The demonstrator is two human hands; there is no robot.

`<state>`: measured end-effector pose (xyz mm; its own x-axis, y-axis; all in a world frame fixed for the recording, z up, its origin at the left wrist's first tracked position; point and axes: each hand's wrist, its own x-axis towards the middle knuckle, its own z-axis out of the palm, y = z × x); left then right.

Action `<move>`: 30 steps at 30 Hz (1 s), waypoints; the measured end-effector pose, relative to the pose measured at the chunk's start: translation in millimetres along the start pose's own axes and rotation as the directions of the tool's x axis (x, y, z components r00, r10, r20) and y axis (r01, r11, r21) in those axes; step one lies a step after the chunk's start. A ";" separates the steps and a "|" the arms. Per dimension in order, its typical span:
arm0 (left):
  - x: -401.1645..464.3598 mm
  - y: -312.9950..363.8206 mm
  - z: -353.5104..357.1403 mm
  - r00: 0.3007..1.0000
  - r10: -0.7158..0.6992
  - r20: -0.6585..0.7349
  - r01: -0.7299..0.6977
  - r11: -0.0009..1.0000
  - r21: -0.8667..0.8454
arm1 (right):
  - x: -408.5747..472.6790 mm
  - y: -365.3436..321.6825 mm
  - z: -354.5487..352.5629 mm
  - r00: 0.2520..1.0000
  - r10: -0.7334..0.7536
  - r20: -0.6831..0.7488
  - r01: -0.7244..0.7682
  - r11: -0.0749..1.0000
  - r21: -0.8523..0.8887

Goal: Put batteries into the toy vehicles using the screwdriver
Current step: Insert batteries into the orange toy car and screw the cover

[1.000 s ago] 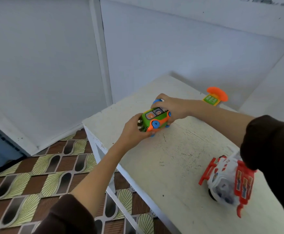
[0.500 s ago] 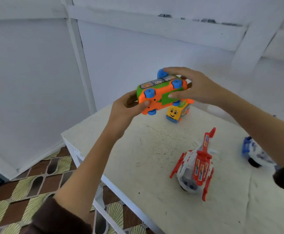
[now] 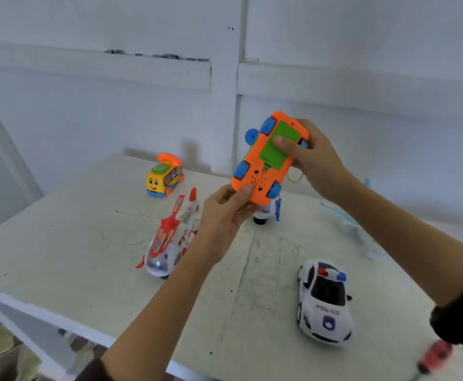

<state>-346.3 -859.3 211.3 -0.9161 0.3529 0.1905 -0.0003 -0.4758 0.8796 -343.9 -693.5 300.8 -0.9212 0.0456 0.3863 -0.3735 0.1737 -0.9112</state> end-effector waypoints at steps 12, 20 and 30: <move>-46.4 -57.8 128.3 0.947 -0.040 0.320 -0.067 0.946 0.316 | -107.2 -0.7 -121.3 0.998 0.063 -0.008 -0.064 0.988 -0.143; -62.7 -74.7 152.1 0.920 -0.065 0.385 -0.102 0.911 0.399 | -135.0 10.1 -145.7 0.989 0.140 0.042 -0.132 0.980 -0.146; -70.6 -92.3 163.6 0.909 -0.052 0.414 -0.124 0.913 0.388 | -151.3 16.3 -156.7 0.984 0.179 -0.007 -0.178 0.967 -0.183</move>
<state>-216.0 -708.5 188.0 -0.6665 0.6790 0.3077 0.2691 -0.1658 0.9487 -193.5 -543.4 249.9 -0.9724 0.0833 0.2178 -0.1777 0.3402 -0.9234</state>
